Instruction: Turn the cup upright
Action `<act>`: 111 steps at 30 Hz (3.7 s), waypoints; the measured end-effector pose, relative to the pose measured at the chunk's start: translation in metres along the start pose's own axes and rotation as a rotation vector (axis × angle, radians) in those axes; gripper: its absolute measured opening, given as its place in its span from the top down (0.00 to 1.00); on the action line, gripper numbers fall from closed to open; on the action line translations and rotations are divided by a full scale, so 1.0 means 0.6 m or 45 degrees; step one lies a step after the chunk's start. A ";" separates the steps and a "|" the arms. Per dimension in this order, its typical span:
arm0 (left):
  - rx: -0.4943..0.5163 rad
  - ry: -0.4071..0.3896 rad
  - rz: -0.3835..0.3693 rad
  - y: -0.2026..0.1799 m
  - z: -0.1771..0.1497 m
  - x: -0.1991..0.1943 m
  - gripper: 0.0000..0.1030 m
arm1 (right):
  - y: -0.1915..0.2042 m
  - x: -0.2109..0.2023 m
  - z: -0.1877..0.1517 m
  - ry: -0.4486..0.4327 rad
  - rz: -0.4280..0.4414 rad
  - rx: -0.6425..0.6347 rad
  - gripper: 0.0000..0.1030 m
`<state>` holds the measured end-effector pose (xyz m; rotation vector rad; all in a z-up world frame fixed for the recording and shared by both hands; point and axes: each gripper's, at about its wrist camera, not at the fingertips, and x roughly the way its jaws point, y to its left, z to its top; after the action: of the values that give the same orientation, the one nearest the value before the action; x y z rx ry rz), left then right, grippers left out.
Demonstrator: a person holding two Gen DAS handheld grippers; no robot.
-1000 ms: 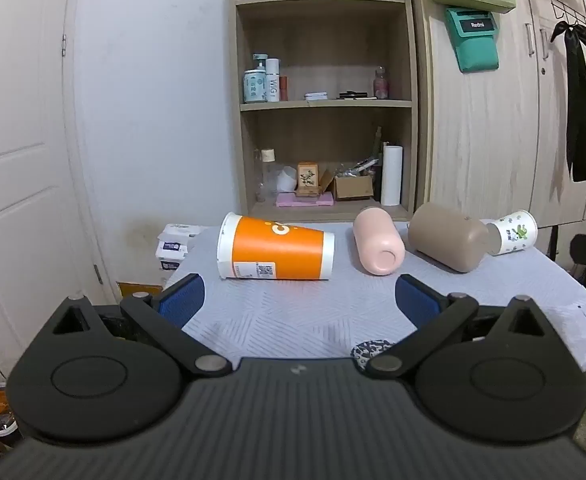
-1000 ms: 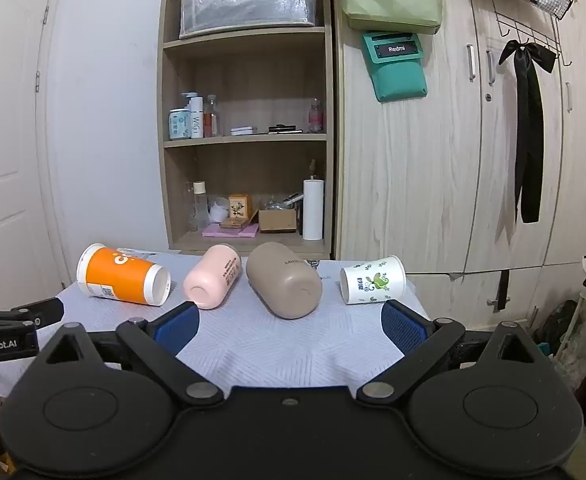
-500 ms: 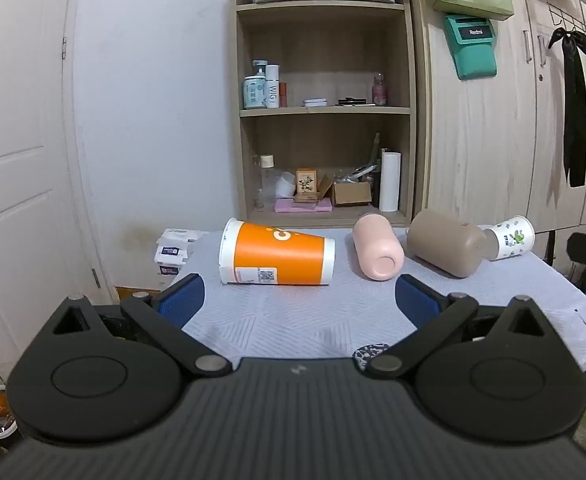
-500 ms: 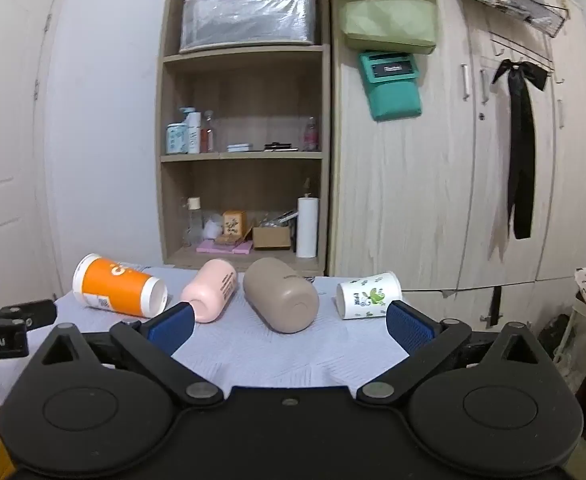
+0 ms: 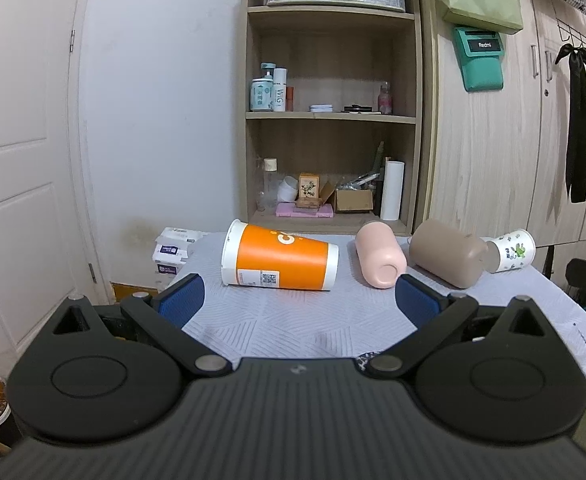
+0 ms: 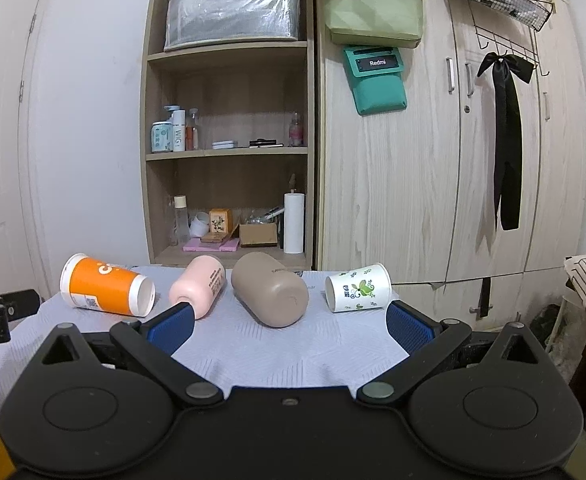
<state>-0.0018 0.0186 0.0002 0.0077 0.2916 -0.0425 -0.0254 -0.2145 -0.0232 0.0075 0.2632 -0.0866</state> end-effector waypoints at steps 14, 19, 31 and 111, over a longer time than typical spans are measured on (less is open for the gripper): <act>0.022 0.049 0.017 0.002 -0.009 0.011 0.00 | 0.010 0.013 -0.010 0.080 0.002 -0.048 0.00; 0.018 0.078 0.015 0.001 -0.015 0.016 0.00 | 0.011 0.015 -0.011 0.101 -0.001 -0.053 0.00; 0.013 0.081 0.002 0.003 -0.018 0.017 0.00 | 0.015 0.018 -0.011 0.121 0.002 -0.068 0.00; 0.051 0.490 -0.328 -0.141 0.039 0.393 0.41 | -0.065 0.258 -0.005 0.330 0.256 0.028 0.00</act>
<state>0.2268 -0.0759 -0.0450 0.0178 0.6753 -0.3053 0.1195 -0.2664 -0.0662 0.0676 0.5185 0.1127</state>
